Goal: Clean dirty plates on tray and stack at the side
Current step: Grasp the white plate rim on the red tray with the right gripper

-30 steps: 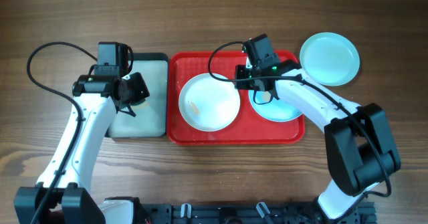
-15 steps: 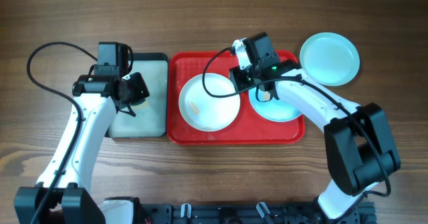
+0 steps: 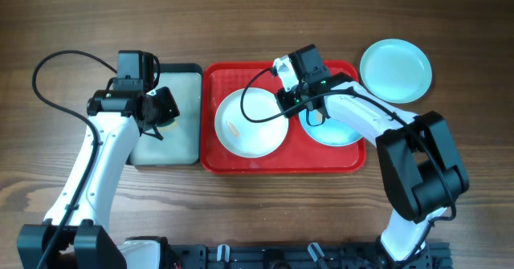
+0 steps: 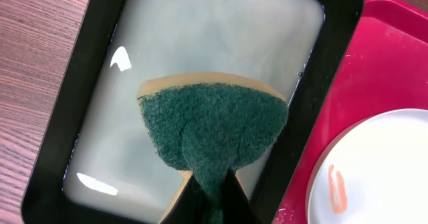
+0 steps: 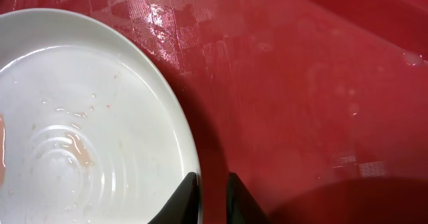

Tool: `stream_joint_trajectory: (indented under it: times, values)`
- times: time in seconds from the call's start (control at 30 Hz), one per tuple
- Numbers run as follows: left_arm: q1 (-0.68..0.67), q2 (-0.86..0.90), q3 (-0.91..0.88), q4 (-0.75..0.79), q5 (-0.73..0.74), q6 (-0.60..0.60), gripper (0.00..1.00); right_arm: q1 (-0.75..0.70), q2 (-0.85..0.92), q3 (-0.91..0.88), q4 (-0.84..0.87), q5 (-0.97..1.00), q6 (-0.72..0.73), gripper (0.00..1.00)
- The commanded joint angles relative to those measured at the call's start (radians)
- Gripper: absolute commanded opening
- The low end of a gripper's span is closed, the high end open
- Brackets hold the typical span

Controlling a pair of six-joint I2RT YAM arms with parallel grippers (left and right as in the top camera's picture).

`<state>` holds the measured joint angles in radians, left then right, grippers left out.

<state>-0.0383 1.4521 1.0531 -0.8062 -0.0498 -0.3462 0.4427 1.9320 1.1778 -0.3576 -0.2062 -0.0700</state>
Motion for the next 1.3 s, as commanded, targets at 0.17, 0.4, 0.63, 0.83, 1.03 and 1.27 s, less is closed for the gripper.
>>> stream_joint_trajectory:
  times: [0.17, 0.4, 0.63, 0.83, 1.03, 1.27]
  values:
    - [-0.005, -0.01, 0.006, 0.002, 0.009, -0.008, 0.04, 0.005, 0.028, 0.008, -0.005, -0.02, 0.028, 0.08]
    - [-0.005, -0.01, 0.006, 0.002, 0.009, -0.008, 0.04, 0.005, 0.028, 0.009, 0.075, 0.029, 0.16, 0.04]
    - [-0.005, -0.01, 0.006, -0.008, 0.009, -0.008, 0.04, 0.005, 0.028, 0.024, 0.121, 0.208, 0.394, 0.04]
    - [-0.005, -0.01, 0.006, -0.009, 0.008, -0.009, 0.04, 0.005, 0.009, 0.044, 0.027, 0.208, 0.395, 0.04]
    - [-0.005, -0.01, 0.006, -0.01, 0.009, -0.009, 0.04, 0.005, -0.028, 0.069, -0.085, 0.124, 0.396, 0.04]
    - [-0.005, -0.01, 0.006, -0.01, 0.008, -0.009, 0.04, 0.005, -0.028, 0.069, -0.106, 0.101, 0.414, 0.25]
